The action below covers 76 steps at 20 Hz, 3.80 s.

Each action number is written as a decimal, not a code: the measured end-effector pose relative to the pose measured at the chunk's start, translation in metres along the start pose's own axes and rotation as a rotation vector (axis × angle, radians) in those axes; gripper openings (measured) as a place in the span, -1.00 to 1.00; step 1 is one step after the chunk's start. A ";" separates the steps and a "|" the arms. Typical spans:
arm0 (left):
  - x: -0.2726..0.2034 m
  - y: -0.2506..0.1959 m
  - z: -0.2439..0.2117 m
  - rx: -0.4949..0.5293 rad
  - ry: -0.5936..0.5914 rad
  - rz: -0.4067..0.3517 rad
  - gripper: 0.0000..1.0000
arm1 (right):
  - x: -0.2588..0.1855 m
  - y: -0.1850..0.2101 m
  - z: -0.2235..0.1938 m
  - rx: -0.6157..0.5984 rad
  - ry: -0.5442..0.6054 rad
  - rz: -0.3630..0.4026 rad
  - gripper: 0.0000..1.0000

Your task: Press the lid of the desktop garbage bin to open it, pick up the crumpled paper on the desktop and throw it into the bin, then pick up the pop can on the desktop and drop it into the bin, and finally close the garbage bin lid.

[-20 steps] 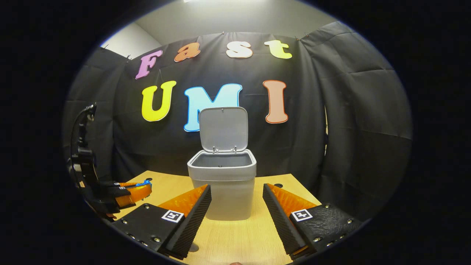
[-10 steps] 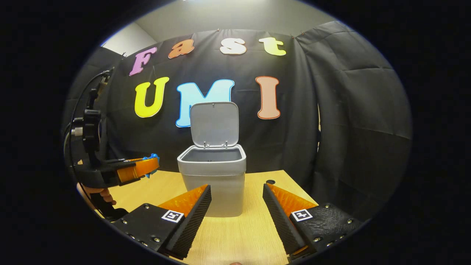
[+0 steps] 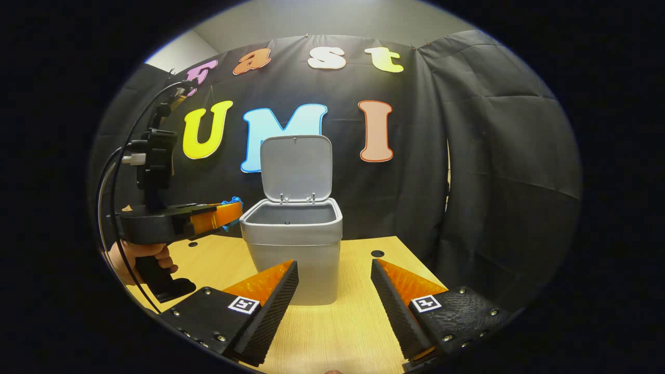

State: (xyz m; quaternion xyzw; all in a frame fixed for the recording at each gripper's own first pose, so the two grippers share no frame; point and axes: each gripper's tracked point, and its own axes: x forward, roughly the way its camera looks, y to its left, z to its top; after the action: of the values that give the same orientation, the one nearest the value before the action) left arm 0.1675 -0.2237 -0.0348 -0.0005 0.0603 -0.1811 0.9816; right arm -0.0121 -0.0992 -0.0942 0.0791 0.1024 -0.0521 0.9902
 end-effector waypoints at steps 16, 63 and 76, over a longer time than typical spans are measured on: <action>0.054 -0.010 -0.015 0.038 0.032 -0.056 -0.02 | -0.004 -0.017 -0.006 -0.005 0.040 -0.081 0.82; -0.194 0.116 0.008 0.031 -0.133 0.158 0.92 | -0.034 0.179 -0.131 -0.114 0.372 0.349 0.93; -0.216 0.140 -0.015 -0.022 -0.073 0.261 0.92 | -0.023 0.185 -0.200 -0.227 0.577 0.403 0.94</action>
State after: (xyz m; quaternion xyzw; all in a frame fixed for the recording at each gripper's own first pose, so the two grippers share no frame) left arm 0.0151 -0.0154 -0.0268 -0.0099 0.0258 -0.0511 0.9983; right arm -0.0510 0.1179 -0.2555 -0.0015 0.3647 0.1802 0.9135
